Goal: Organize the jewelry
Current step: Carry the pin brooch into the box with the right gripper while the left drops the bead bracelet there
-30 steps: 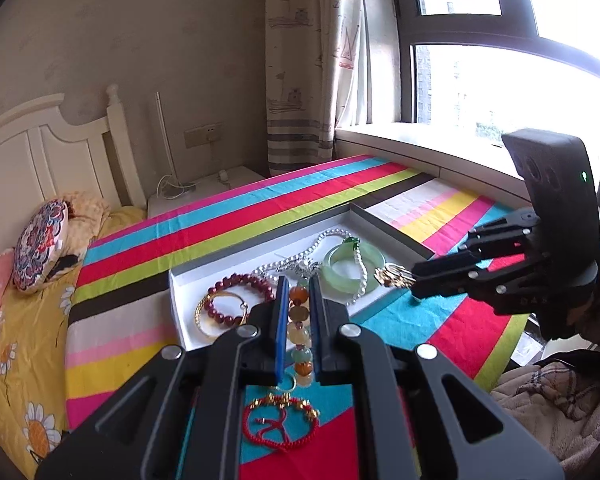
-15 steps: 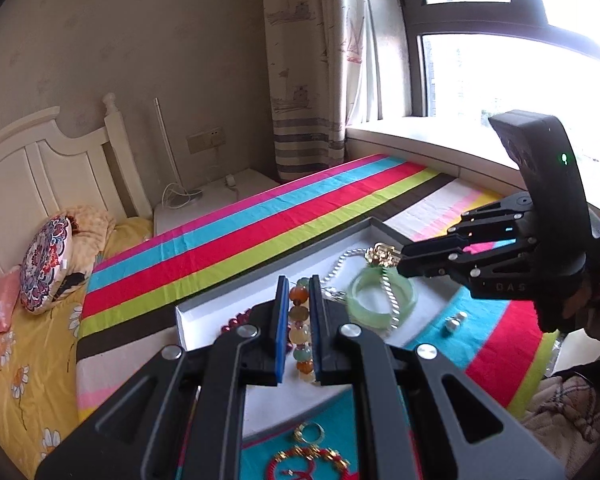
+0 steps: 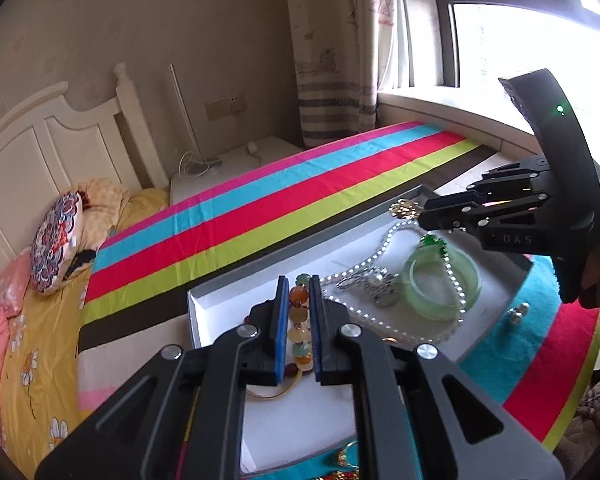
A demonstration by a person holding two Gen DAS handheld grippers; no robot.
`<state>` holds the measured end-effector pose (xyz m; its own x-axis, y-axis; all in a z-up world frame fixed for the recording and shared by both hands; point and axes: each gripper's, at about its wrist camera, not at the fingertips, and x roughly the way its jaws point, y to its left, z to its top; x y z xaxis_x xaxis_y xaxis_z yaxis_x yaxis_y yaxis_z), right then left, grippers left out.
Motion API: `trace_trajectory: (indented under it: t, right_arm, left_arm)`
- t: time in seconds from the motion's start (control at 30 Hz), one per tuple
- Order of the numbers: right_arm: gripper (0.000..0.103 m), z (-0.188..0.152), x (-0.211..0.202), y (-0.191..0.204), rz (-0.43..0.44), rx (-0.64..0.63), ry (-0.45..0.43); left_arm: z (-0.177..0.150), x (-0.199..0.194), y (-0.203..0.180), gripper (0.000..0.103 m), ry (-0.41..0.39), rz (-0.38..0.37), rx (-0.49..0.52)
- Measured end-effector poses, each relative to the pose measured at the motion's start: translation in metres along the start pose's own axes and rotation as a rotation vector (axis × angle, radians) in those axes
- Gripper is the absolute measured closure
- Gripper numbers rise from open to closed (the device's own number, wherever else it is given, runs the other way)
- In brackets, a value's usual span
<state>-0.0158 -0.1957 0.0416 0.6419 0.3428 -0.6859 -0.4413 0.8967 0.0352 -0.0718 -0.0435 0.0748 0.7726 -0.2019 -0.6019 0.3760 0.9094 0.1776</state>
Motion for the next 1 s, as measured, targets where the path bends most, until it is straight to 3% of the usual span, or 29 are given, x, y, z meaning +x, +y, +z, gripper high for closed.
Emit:
trace_trajectory:
  t: [0.33,0.4,0.47,0.63,0.9,0.97,1.0]
  right_arm:
    - [0.079,-0.003,0.01,-0.012,-0.007,0.05,0.004]
    - [0.079,-0.003,0.009,-0.013,0.004,0.064,0.0]
    - [0.079,-0.004,0.009,-0.016,0.018,0.09,0.005]
    - [0.076,-0.009,0.005,-0.02,0.041,0.137,0.001]
    - [0.07,-0.011,-0.024,-0.008,0.055,0.136,-0.059]
    - [0.061,-0.01,-0.038,0.0,0.063,0.121,-0.096]
    - [0.042,-0.011,-0.047,0.006,0.072,0.113,-0.116]
  left_arm:
    - [-0.005,0.012,0.005,0.093,0.035,0.035,-0.008]
    - [-0.006,0.012,0.006,0.085,0.035,0.046,-0.011]
    - [-0.007,0.013,0.007,0.062,0.035,0.054,-0.021]
    - [-0.014,0.015,0.009,0.029,0.046,0.089,-0.019]
    - [-0.02,-0.003,0.018,0.01,0.017,0.205,-0.052]
    - [-0.023,-0.019,0.021,0.002,-0.014,0.225,-0.082]
    - [-0.024,-0.025,0.022,0.002,-0.024,0.229,-0.09]
